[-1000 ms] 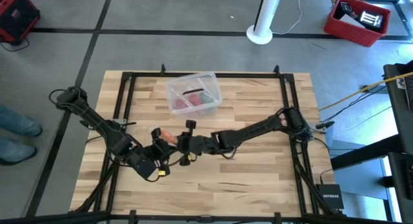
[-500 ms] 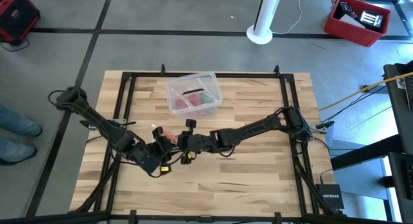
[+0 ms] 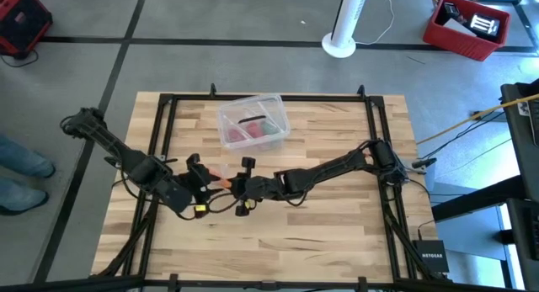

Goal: Roll bandage
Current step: Put the rolled orange bandage into the transparent zip bag

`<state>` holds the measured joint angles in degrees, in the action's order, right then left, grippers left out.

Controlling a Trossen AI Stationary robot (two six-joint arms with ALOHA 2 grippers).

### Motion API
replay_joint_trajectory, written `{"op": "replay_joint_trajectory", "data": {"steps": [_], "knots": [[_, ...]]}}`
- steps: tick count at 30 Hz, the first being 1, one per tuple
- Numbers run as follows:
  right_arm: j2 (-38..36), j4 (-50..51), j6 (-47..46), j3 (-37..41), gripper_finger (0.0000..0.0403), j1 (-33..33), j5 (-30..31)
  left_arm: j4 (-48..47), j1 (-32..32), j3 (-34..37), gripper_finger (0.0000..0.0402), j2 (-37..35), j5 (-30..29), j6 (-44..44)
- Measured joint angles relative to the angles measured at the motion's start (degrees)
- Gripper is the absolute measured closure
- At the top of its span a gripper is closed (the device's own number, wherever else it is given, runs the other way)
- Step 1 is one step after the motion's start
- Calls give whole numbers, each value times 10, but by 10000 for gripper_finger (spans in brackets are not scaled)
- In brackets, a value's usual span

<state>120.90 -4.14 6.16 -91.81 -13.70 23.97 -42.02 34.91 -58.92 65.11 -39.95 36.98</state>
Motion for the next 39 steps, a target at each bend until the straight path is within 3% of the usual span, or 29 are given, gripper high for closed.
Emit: {"op": "replay_joint_trajectory", "data": {"steps": [7,16,21,25,33,39], "knots": [[0,28,0,0,343,11,-8,-104,16,0,254,-20,32,80],[0,28,-18,0,343,33,-41,-80,32,0,254,7,82,-44],[0,29,-16,0,342,39,-44,-118,41,1,254,63,55,-117],[0,31,-16,0,342,41,-52,-169,41,1,254,91,5,-107],[0,30,-15,0,342,41,-56,-191,41,-51,254,94,-39,-151],[0,30,-14,0,342,41,-56,-235,41,-57,254,93,-45,-135]]}}
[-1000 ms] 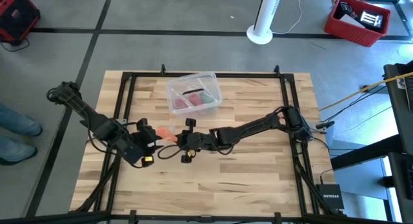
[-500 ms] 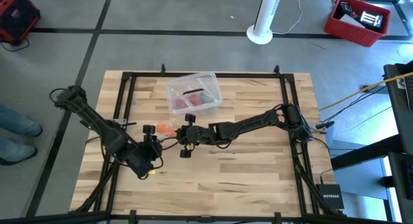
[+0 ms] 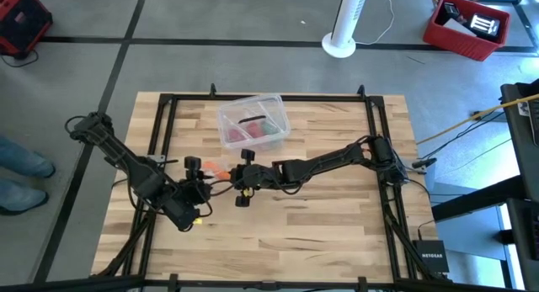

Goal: Roll bandage
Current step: Put the rolled orange bandage into the transparent zip bag

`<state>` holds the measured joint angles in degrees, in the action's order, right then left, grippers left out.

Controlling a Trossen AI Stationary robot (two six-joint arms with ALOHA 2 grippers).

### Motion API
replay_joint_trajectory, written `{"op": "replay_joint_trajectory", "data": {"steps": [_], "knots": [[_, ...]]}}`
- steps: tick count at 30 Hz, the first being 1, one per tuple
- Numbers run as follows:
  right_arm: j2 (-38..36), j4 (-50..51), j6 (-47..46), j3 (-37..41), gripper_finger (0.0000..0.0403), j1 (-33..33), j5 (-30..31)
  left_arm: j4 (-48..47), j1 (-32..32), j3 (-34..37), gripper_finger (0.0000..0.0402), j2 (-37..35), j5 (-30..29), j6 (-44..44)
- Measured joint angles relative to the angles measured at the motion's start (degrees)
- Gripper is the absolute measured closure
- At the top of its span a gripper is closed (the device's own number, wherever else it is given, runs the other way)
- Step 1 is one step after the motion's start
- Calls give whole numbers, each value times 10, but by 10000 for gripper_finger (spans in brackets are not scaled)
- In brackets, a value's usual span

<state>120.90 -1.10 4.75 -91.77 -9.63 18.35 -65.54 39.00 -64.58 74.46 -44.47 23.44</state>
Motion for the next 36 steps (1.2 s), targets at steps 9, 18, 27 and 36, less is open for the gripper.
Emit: {"op": "replay_joint_trajectory", "data": {"steps": [9,18,27,36], "knots": [[0,-1,0,0,342,0,0,66,0,-4,254,0,2,-14],[0,-1,0,0,342,0,0,19,0,-33,254,0,2,-24],[0,0,0,0,342,0,0,-51,0,-33,254,0,2,22],[0,-6,0,0,342,0,0,-51,-25,-33,284,2,1,2]]}}
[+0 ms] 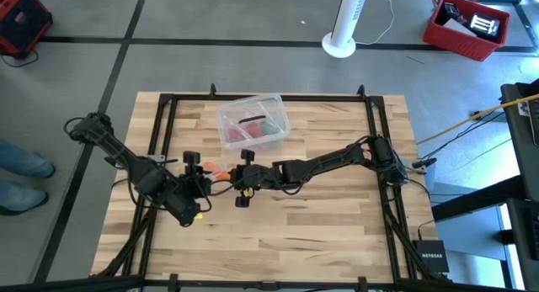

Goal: Roll bandage
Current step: Put the rolled orange bandage into the transparent zip bag

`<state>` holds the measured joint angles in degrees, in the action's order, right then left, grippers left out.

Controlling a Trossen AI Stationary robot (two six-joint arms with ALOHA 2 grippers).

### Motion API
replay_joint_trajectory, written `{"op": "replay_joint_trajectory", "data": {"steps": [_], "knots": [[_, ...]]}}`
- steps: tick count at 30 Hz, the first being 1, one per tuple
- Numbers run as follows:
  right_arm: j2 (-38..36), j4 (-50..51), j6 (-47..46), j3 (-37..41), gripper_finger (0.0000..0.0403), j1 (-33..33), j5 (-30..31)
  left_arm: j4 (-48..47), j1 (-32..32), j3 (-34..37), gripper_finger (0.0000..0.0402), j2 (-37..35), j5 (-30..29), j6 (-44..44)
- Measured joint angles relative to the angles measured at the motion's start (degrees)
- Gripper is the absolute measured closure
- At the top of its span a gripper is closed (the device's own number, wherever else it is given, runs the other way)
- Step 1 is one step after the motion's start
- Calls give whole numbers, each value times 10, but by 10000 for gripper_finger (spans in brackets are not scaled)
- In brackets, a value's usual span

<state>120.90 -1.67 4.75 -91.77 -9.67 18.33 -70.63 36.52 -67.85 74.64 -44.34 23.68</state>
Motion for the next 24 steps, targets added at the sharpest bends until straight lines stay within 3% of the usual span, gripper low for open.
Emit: {"op": "replay_joint_trajectory", "data": {"steps": [15,19,24], "knots": [[0,-21,0,0,342,0,-18,16,-18,0,391,3,17,-32],[0,-37,2,0,342,0,-52,89,-18,1,388,3,21,-43],[2,-45,41,0,342,-1,-139,208,-18,1,393,3,24,-93]]}}
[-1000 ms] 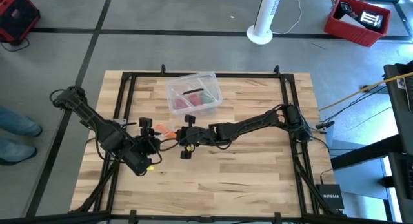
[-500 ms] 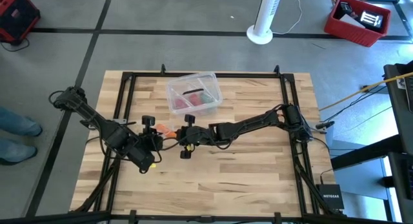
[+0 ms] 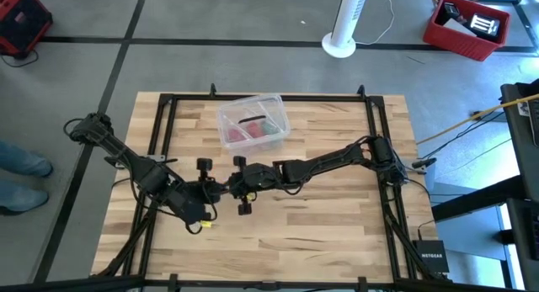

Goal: Roll bandage
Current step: Put the rolled orange bandage into the transparent zip bag

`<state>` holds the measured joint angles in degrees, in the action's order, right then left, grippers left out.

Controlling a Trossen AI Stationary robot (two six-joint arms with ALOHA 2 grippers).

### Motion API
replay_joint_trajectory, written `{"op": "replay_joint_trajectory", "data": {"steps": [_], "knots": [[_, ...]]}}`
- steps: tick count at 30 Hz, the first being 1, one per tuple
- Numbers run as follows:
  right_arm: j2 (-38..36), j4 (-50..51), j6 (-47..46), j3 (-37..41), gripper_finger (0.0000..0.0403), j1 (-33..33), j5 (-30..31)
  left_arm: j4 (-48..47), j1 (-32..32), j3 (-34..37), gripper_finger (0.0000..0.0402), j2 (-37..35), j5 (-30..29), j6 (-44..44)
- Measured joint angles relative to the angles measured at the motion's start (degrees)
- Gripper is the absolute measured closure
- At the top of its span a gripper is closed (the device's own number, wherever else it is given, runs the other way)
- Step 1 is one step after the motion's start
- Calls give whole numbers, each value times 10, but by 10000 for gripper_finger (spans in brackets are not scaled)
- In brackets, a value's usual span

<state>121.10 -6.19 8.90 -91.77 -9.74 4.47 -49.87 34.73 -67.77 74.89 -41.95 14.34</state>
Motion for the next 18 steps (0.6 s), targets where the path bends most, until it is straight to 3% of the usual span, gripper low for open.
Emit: {"op": "replay_joint_trajectory", "data": {"steps": [4,9,18], "knots": [[17,-30,17,-1,342,0,-24,55,2,0,394,0,10,-26],[33,-35,-8,-1,328,0,-11,42,1,1,386,0,12,3],[-12,69,-20,0,173,0,-10,-35,6,0,392,0,21,56]]}}
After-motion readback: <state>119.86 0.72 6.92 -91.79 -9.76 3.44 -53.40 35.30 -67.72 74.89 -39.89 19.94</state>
